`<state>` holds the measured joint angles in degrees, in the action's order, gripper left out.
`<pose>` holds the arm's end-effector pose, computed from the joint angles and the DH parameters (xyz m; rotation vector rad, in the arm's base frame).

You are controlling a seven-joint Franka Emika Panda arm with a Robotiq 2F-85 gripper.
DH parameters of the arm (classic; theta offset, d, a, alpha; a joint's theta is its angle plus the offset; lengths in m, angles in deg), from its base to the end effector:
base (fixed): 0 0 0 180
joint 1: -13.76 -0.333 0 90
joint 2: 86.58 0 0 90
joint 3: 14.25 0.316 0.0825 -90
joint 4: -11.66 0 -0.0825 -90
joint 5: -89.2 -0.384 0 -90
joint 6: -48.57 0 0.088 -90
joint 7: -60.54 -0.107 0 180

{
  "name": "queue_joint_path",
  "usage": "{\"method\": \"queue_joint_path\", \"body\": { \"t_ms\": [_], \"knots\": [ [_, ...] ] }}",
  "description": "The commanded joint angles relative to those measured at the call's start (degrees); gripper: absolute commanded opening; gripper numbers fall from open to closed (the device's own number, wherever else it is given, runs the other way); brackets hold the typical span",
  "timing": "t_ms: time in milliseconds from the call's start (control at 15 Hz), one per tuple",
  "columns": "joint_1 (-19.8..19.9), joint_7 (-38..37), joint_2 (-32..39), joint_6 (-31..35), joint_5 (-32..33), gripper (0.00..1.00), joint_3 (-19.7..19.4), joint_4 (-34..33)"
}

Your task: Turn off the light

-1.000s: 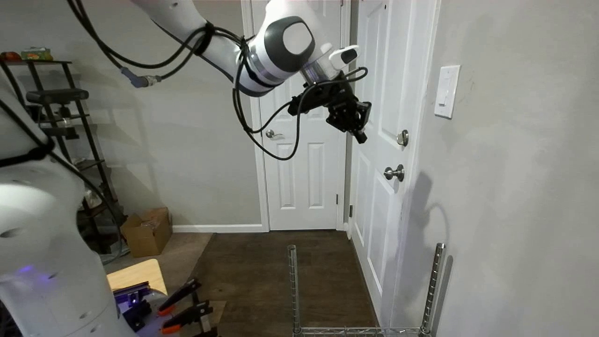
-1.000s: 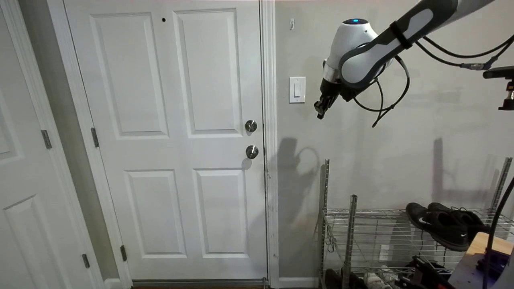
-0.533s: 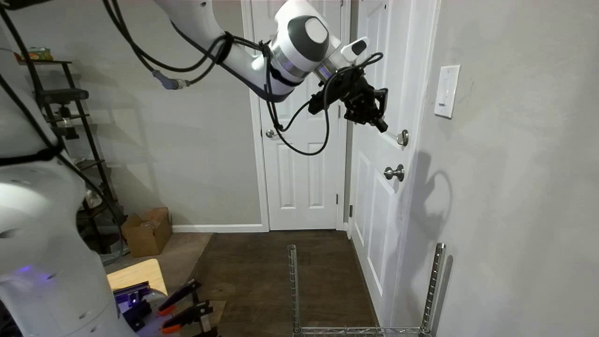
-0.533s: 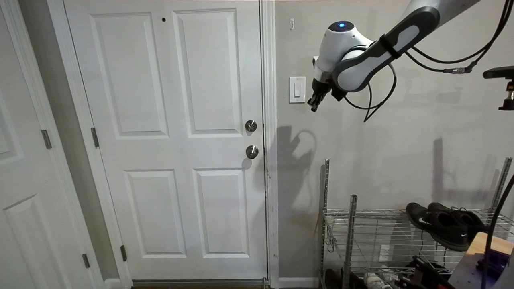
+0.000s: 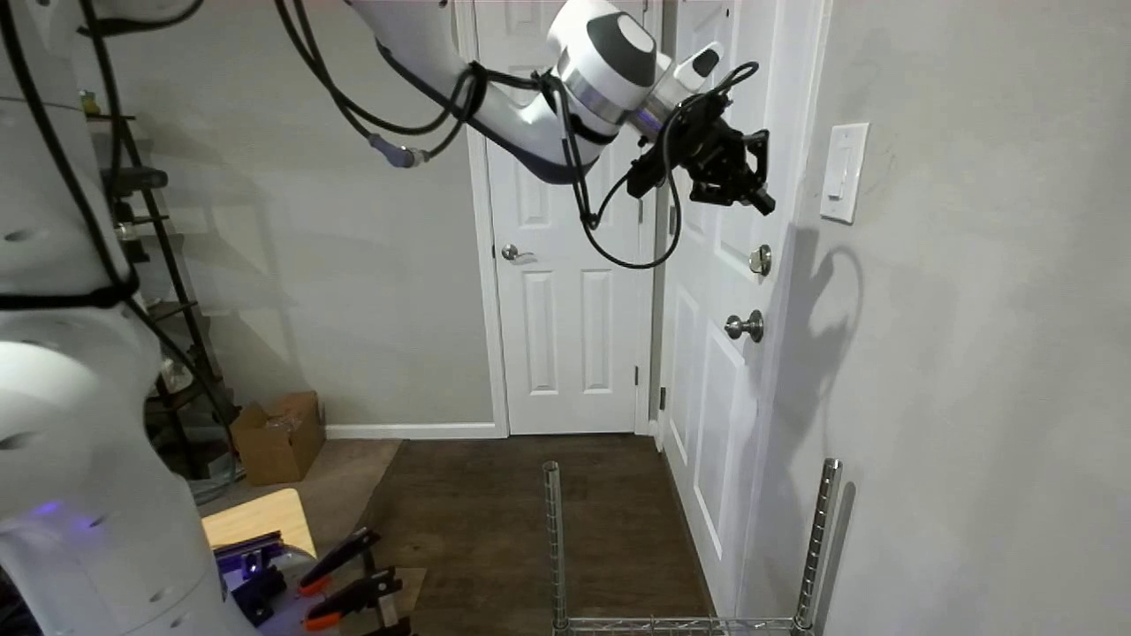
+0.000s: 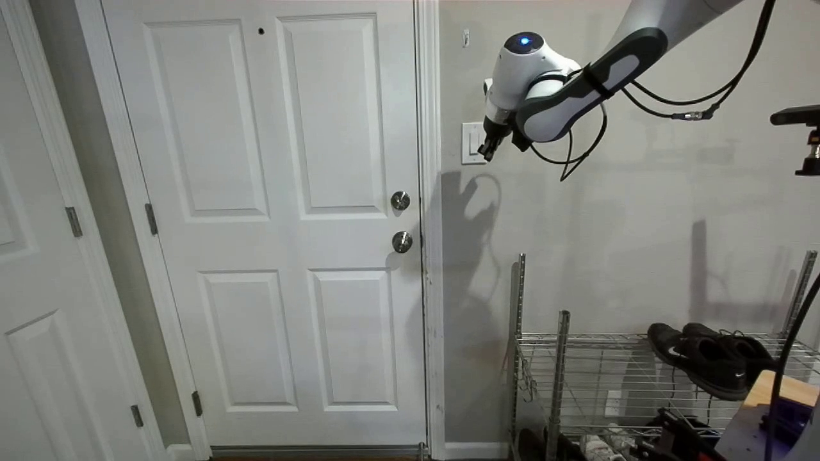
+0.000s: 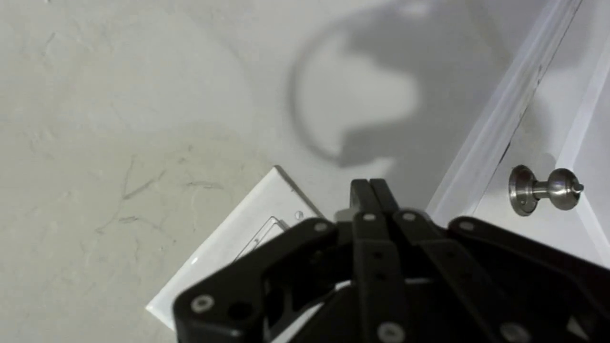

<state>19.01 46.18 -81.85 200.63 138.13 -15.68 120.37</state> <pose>0.6234 -0.0516 0.5267 2.3964 0.3209 0.8575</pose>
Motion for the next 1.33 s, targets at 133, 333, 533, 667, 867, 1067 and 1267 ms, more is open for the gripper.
{"method": "queue_joint_path", "body": {
  "t_ms": [133, 333, 533, 667, 867, 1067, 1267],
  "knots": [
    [0.29, -0.45, 5.31, 0.22, 1.28, 0.03, -1.45, -7.98],
    [0.34, 0.61, 8.43, 0.24, 0.12, 0.03, -1.98, -12.23],
    [0.27, 1.25, 11.32, -0.08, -0.45, 0.03, -2.05, -16.06],
    [0.28, 1.63, 13.12, -0.47, -0.84, 0.03, -1.91, -18.44],
    [0.33, 1.83, 15.26, -0.99, -0.70, 0.03, -1.97, -21.40],
    [0.66, 2.27, 16.23, -1.36, -1.34, 0.03, -1.81, -22.74],
    [-0.80, 3.43, 15.73, -1.69, -4.03, 0.02, -3.40, -22.15]
  ]
}}
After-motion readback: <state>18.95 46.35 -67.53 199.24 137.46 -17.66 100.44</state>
